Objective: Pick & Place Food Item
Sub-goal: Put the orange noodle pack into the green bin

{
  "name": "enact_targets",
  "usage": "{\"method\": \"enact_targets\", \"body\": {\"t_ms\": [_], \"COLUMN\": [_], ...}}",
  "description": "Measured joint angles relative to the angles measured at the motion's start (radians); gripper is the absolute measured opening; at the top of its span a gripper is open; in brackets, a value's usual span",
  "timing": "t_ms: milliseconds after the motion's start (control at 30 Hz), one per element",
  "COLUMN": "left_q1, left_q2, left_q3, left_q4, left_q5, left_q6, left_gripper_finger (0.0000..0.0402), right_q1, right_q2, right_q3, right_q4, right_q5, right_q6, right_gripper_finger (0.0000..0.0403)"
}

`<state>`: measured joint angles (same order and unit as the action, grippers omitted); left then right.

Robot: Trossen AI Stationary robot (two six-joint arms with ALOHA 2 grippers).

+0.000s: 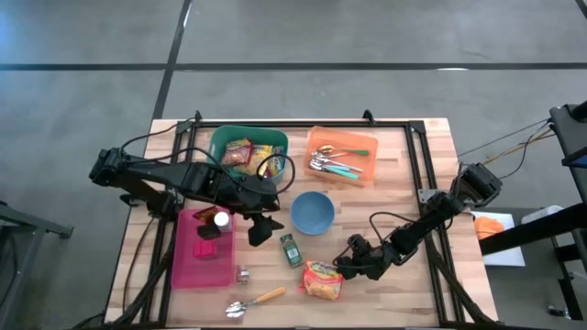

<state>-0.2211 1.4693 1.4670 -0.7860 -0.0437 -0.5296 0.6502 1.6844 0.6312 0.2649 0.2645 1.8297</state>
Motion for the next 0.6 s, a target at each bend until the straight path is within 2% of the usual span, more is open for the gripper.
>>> {"method": "enact_targets", "body": {"t_ms": [233, 600], "left_q1": [0.000, 0.000], "left_q2": [0.000, 0.000], "left_q3": [0.000, 0.000], "left_q4": [0.000, 0.000], "left_q5": [0.003, 0.011], "left_q6": [-0.005, -0.021], "left_gripper_finger": [0.0276, 0.0276], "right_q1": [0.000, 0.000], "right_q2": [-0.002, -0.068], "right_q3": [0.000, 0.001], "right_q4": [0.001, 0.007], "right_q5": [0.000, 0.000], "right_q6": [-0.044, -0.174], "right_gripper_finger": [0.0015, 0.0010]}}
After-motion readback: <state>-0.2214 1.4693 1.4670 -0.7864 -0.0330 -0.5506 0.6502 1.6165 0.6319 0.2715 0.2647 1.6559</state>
